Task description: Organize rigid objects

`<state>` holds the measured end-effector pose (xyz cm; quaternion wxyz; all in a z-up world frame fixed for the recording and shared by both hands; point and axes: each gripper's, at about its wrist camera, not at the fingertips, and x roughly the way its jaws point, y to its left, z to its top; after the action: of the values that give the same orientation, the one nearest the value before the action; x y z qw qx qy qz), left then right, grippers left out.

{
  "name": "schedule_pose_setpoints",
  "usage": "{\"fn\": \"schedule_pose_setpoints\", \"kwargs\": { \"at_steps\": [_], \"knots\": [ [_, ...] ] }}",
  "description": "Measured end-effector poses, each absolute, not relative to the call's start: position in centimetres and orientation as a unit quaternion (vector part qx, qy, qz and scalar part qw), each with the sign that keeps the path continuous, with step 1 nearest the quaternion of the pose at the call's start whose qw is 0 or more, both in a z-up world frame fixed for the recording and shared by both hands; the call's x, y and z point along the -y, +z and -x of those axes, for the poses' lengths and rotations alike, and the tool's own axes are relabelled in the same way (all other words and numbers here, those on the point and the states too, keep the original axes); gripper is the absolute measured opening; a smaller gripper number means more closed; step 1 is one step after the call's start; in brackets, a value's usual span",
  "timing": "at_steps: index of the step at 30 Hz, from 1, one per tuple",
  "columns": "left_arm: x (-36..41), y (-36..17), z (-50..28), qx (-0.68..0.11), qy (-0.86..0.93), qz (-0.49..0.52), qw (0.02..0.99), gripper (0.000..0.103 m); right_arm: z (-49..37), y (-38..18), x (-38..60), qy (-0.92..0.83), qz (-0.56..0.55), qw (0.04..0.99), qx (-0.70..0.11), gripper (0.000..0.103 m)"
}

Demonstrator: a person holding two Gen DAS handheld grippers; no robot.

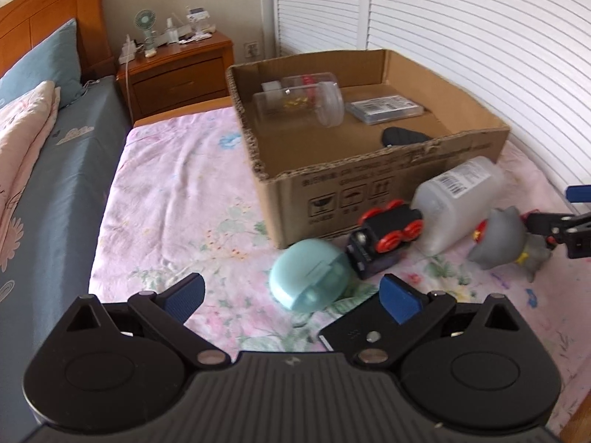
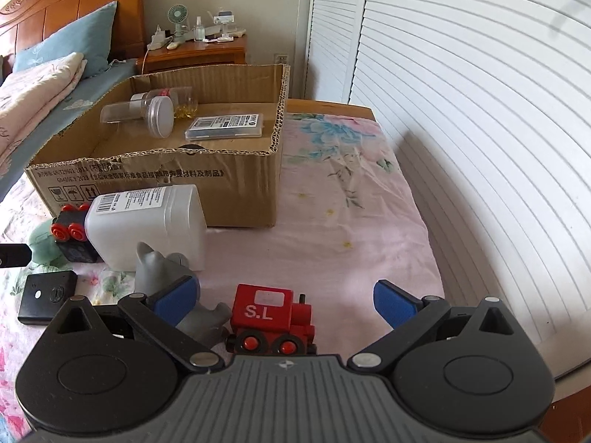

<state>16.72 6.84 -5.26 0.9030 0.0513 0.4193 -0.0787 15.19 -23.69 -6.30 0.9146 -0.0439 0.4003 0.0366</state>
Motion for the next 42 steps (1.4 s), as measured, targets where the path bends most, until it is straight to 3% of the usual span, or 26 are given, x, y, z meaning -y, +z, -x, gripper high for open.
{"fn": "schedule_pose_setpoints", "kwargs": {
  "at_steps": [24, 42],
  "knots": [
    [-2.9, -6.3, -16.8, -0.435, -0.122, -0.070, 0.890, 0.100, -13.4, -8.5, 28.1, 0.034, -0.012, 0.903, -0.428, 0.103],
    [-2.3, -6.8, -16.0, -0.446, -0.125, -0.085, 0.882, 0.100, -15.9, -7.6, 25.2, 0.088, 0.098, 0.894, -0.427, 0.103]
  ]
}}
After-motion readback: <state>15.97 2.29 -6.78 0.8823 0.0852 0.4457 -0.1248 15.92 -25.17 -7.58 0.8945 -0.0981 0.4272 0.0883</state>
